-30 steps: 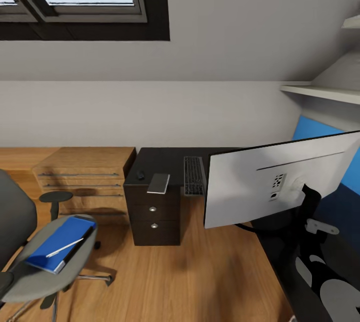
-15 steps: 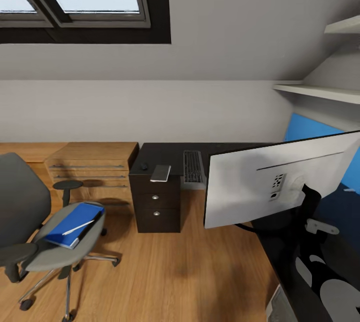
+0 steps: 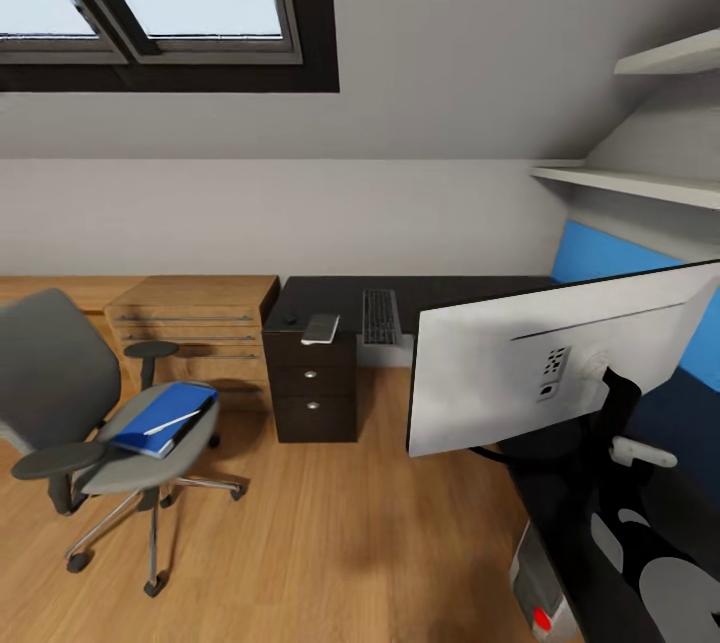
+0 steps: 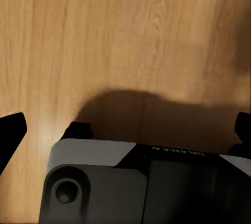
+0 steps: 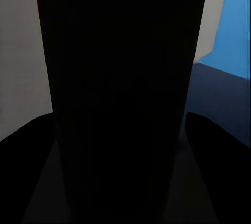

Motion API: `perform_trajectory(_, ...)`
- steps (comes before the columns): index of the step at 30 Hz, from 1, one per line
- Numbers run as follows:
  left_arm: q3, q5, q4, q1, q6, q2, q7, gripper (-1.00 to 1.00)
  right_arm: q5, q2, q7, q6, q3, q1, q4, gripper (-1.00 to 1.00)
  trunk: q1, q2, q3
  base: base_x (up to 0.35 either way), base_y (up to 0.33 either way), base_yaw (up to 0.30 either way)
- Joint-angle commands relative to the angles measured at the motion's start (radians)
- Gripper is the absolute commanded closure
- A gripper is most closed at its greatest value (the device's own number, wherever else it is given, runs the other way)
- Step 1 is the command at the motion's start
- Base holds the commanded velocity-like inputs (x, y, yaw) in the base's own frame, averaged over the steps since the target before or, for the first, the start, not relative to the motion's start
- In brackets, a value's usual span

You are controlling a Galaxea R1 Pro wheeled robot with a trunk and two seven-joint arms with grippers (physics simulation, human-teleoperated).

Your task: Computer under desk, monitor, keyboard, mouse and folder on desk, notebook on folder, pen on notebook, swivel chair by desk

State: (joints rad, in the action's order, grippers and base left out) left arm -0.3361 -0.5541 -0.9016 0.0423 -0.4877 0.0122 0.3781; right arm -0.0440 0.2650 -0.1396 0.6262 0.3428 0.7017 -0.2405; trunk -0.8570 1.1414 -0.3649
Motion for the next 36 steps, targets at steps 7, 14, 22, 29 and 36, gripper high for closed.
perform_trajectory(7,-0.004,-0.010,-0.002,0.001,-0.002,0.002,0.010,-1.00,-0.002,0.000,-0.003,0.002,-0.007,0.001,0.001,1.00,0.001,0.001,-0.001,-0.309,-0.160,0.000)
perform_trajectory(14,-0.003,-0.009,-0.002,0.001,-0.002,0.002,0.010,-1.00,-0.002,0.000,-0.003,0.000,-0.008,0.001,0.001,1.00,0.001,0.001,-0.001,-0.224,-0.202,0.000)
perform_trajectory(22,-0.003,-0.007,-0.002,0.001,-0.002,0.002,0.011,-1.00,-0.002,0.000,-0.003,0.000,-0.008,0.001,0.001,1.00,0.001,0.001,-0.001,-0.208,-0.222,0.000)
perform_trajectory(29,-0.003,-0.009,-0.001,0.001,-0.002,0.002,0.011,-1.00,-0.002,0.000,-0.006,0.001,-0.008,0.001,0.001,1.00,0.001,0.001,-0.001,-0.118,-0.165,0.000)
perform_trajectory(36,-0.001,-0.012,-0.001,0.001,-0.002,0.002,0.012,-1.00,-0.002,-0.001,-0.006,0.002,-0.008,0.001,0.001,1.00,0.001,0.001,-0.001,-0.009,-0.017,0.000)
